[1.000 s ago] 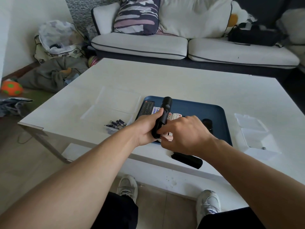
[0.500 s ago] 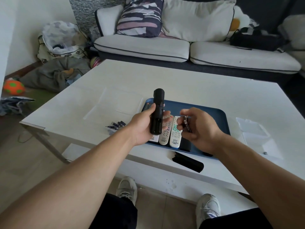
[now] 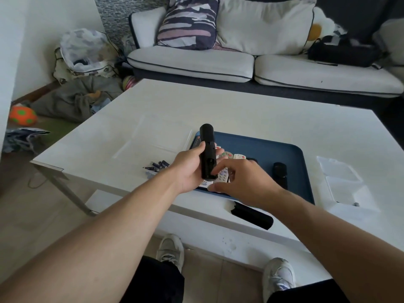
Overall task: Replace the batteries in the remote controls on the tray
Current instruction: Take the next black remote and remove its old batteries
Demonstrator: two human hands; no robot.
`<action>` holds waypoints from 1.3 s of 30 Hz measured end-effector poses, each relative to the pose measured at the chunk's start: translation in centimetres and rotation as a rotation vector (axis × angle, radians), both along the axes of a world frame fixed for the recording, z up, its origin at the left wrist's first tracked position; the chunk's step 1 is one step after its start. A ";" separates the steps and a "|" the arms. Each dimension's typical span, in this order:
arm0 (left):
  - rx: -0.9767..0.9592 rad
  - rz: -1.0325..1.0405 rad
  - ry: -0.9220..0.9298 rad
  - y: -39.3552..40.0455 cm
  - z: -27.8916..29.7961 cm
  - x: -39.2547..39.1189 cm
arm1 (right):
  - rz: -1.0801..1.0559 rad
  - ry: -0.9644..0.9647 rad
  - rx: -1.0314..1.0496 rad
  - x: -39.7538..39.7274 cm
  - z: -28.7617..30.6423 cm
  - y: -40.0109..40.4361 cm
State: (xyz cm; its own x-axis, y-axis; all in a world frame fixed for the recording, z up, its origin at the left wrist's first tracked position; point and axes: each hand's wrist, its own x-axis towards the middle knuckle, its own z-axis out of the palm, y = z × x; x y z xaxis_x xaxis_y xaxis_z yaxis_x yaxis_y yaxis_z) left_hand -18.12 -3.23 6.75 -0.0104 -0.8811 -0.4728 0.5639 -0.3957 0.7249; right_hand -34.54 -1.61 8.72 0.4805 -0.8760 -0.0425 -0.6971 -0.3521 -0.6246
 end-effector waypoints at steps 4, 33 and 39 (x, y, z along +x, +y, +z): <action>0.026 0.023 0.022 0.0 -0.1 0.2 | 0.041 0.255 -0.231 0.6 -0.2 0.2; 0.100 -0.124 -0.376 -1.1 -1.8 -2.0 | -0.106 0.649 -0.056 -8.9 -4.1 -3.9; 0.101 -0.150 -0.390 -1.1 -1.7 -2.8 | -0.060 0.661 0.004 -9.2 -4.1 -3.8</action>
State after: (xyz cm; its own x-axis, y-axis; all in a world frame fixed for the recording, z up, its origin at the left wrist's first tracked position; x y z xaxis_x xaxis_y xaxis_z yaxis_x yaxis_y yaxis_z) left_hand -20.93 -4.34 5.09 0.0622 -0.8328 -0.5500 0.1859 -0.5318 0.8262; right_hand -43.76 -5.45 4.67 0.3023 -0.8998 -0.3145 -0.9524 -0.2990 -0.0600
